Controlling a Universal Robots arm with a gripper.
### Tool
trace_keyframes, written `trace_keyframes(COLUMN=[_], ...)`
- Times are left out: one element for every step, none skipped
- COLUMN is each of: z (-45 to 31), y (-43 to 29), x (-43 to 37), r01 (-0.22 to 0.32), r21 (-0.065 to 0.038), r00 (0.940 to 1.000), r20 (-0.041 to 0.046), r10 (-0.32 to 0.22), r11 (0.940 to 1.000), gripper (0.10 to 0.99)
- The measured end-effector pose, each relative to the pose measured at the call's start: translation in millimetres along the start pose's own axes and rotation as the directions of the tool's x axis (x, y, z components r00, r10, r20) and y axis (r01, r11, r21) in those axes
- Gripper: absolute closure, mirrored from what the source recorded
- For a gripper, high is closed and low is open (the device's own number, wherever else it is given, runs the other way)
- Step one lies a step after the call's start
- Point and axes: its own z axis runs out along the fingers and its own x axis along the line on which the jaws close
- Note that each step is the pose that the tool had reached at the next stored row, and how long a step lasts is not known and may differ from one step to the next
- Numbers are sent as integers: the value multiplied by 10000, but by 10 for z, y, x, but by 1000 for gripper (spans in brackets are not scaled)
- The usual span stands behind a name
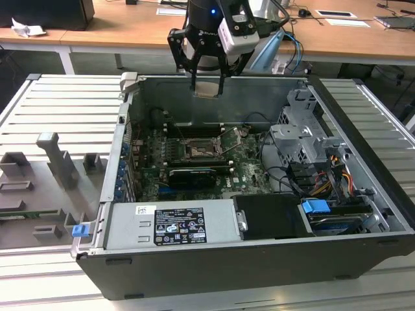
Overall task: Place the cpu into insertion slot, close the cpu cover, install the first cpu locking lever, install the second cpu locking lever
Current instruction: 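Place the cpu into insertion slot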
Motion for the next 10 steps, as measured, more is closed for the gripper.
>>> trace_keyframes(z=[0,0,0,0,0,0,0,0,0,1], y=[0,0,0,0,0,0,0,0,0,0], x=[0,0,0,0,0,0,0,0,0,0], r01=[-42,-74,-113,-138,-188,-257,-294,-329,-378,-438], r21=[-1,-2,-2,-3,-4,-5,-7,-8,-9,-10], r00=[10000,10000,9999,9999,9998,9997,9996,9995,9993,9990], r20=[3,6,10,12,17,23,26,29,34,39], r10=[42,74,113,138,188,257,294,329,378,438], r11=[10000,10000,9999,9999,9998,9997,9996,9995,9993,9990], gripper=[557,557,557,557,557,557,557,557,557,557])
